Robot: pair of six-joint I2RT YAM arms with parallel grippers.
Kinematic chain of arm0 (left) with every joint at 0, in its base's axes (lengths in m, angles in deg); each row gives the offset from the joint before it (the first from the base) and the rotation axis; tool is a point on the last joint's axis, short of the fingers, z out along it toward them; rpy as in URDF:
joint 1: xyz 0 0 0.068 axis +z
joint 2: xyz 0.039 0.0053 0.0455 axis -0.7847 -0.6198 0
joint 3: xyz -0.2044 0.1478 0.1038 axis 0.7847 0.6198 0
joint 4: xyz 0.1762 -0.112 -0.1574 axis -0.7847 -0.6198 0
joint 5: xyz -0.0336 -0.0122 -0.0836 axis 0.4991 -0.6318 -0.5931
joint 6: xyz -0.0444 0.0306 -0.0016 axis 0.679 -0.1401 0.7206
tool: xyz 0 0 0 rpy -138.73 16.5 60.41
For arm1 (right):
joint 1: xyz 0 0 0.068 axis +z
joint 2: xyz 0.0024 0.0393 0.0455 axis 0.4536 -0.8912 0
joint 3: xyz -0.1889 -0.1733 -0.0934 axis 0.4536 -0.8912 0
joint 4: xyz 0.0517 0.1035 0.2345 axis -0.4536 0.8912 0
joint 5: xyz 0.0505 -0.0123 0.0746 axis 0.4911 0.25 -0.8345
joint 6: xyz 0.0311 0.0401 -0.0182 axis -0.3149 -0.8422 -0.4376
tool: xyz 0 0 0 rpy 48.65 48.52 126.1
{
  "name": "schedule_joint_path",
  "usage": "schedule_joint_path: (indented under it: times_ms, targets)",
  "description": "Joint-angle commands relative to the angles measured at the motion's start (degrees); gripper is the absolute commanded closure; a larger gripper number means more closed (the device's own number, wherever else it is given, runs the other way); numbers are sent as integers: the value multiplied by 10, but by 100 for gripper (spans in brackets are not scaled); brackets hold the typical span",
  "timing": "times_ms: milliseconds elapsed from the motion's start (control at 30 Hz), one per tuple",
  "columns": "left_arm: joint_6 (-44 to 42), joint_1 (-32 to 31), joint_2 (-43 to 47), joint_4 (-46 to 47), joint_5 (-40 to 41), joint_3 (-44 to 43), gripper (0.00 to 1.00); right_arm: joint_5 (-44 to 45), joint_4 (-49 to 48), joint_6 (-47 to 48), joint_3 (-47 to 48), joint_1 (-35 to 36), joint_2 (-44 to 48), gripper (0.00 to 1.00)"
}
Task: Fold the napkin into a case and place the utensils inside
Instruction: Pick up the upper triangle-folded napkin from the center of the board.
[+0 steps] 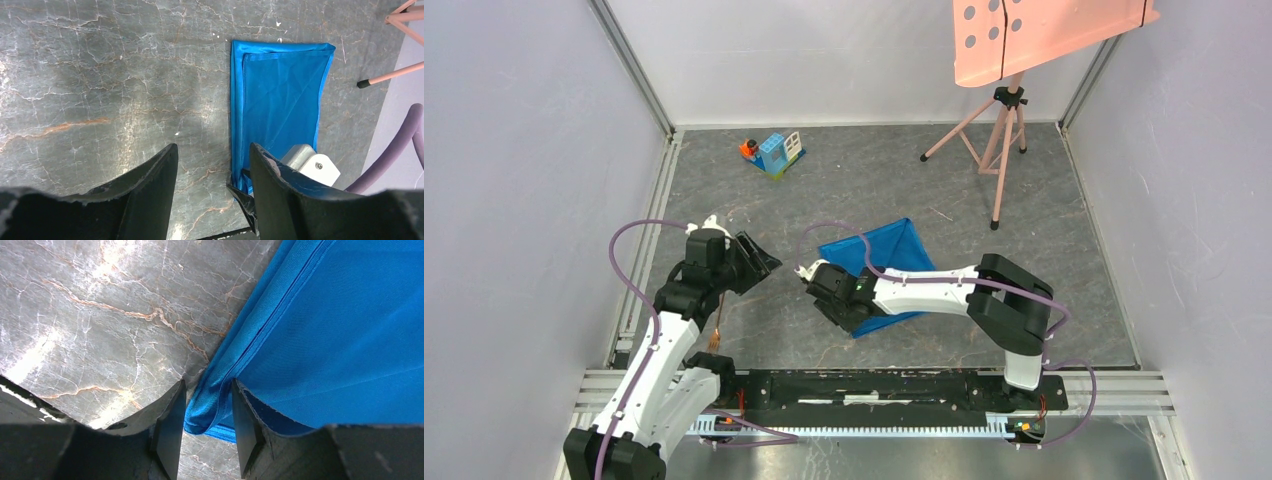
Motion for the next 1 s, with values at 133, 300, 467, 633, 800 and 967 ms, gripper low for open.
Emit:
schedule_joint_path:
  times_ms: [133, 300, 467, 633, 800, 967]
  targets:
    - [-23, 3, -3, -1, -3, 8, 36, 78, 17, -7, 5, 14, -33, 73]
    - [35, 2, -28, 83, -90, 60, 29, 113, -21, 14, -13, 14, -12, 98]
    - [167, -12, -83, 253, -160, 132, 25, 91, -89, 49, -55, 16, 60, 100]
    - [251, -62, -159, 364, -123, 141, 19, 40, -142, 51, -99, 7, 122, 100]
    - [306, -114, -260, 436, -68, 118, 16, 18, -167, 41, -125, -2, 143, 100]
    - [327, -131, -352, 416, -31, 79, 22, 23, -176, 42, -133, -8, 159, 100]
